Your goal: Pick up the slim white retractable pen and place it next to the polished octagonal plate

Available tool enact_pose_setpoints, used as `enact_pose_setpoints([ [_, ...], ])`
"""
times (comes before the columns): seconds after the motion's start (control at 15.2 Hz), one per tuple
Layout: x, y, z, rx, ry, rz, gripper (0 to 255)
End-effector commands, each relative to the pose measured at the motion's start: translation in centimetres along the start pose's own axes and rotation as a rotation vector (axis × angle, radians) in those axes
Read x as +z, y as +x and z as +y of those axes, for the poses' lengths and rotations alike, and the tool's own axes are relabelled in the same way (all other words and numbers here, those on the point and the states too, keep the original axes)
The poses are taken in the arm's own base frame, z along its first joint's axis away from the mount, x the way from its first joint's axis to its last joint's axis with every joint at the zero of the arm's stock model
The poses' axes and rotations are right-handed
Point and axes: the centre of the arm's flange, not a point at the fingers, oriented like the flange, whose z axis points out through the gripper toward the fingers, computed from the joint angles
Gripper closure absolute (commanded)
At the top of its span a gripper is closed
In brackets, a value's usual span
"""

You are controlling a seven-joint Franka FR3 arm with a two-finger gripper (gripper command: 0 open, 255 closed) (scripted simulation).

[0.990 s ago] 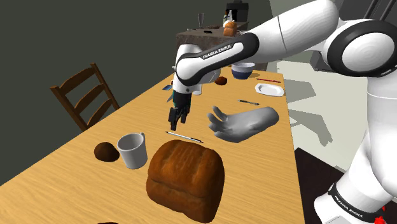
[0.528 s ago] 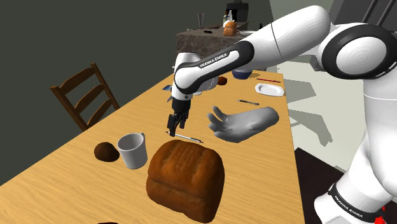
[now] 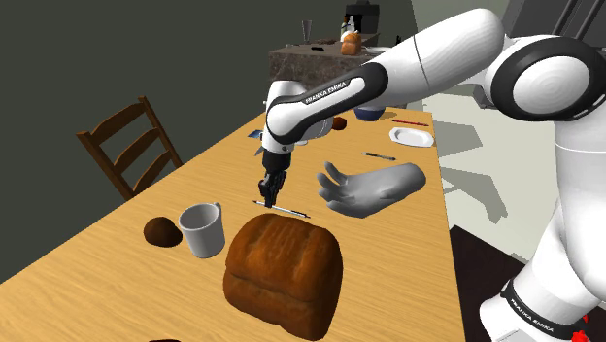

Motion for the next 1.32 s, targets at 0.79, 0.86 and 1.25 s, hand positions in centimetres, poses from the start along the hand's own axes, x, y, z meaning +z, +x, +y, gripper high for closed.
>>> enact_pose_setpoints([
  [0.79, -3.0, 0.2, -0.9, 0.0, 0.0, -0.001, 255],
  [0.86, -3.5, 0.2, -1.0, 0.0, 0.0, -0.001, 255],
  [1.25, -6.6, 0.4, -1.9, 0.0, 0.0, -0.001, 255],
])
